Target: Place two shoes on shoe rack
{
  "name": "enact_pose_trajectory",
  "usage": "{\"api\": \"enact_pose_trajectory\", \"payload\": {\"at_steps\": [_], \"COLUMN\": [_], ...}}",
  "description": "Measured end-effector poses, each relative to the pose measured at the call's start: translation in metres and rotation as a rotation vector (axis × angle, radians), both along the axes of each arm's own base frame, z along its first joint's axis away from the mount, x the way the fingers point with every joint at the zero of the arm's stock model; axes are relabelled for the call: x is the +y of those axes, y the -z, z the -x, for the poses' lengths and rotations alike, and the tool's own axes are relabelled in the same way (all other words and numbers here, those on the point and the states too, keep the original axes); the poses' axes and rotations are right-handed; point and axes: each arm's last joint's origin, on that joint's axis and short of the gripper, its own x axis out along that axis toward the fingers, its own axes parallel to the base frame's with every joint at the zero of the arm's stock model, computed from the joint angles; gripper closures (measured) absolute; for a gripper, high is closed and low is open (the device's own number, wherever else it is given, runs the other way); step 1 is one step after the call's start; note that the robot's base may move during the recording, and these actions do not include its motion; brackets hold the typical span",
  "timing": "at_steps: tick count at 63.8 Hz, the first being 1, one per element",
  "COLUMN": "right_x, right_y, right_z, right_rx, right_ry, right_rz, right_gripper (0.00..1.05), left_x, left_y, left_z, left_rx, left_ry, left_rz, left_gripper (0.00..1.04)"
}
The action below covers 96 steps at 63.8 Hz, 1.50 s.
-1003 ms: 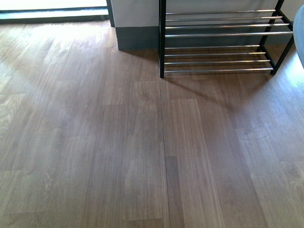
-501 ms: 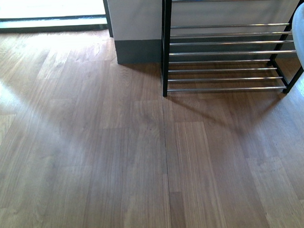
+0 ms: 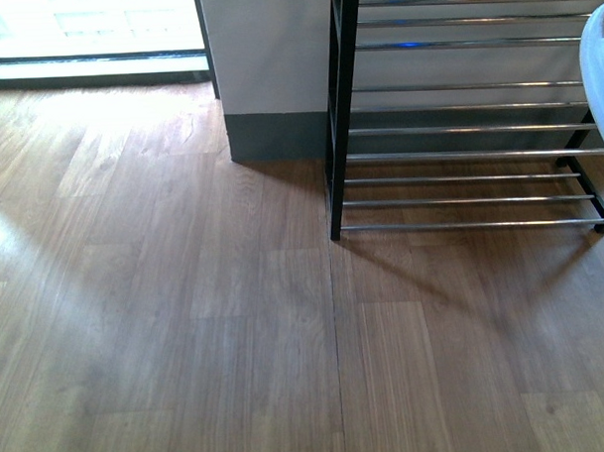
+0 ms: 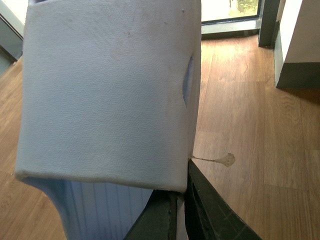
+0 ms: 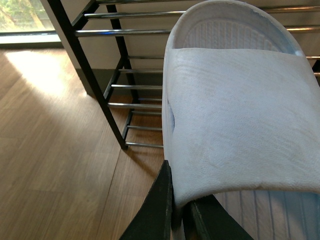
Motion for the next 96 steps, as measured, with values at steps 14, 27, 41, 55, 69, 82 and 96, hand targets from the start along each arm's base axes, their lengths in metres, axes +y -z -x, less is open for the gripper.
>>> {"api": "enact_pose_trajectory", "payload": {"at_steps": [14,27,41,55,69,82,96], "right_x": [0.0000,0.0000,0.0000,0.0000,0.0004,0.0002,0.0002], "right_y": [0.0001,0.0008,0.0009,0.0009,0.0009,0.0009,0.0009], "right_z": [0.0000,-0.0002,-0.0001,0.0000,0.0000,0.0000,0.0000], "right_rx": [0.000,0.003,0.004,0.005,0.007,0.006,0.006], "right_ry": [0.000,0.000,0.001,0.000,-0.002,0.001,0.003], "right_rz": [0.000,0.000,0.001,-0.004,-0.011,-0.010,-0.008], "right_gripper": [1.03,1.03,1.03,1.03,1.03,1.03,1.03], "left_x": [0.0000,-0.0002,-0.0002,-0.0002,-0.0002,-0.0002,-0.0002], "left_y": [0.0001,0.0009,0.0008,0.0008,0.0007,0.0007,0.0007], "left_z": [0.0000,-0.0008,-0.0007,-0.0007,-0.0007,-0.0007,-0.0007], "left_rx": [0.000,0.006,0.006,0.006,0.005,0.005,0.005], "left_ry": [0.000,0.001,0.001,0.001,0.000,0.001,0.001], "left_rz": [0.000,-0.001,-0.001,-0.001,-0.001,-0.001,-0.001], "left_gripper": [1.03,1.03,1.03,1.03,1.03,1.03,1.03]}}
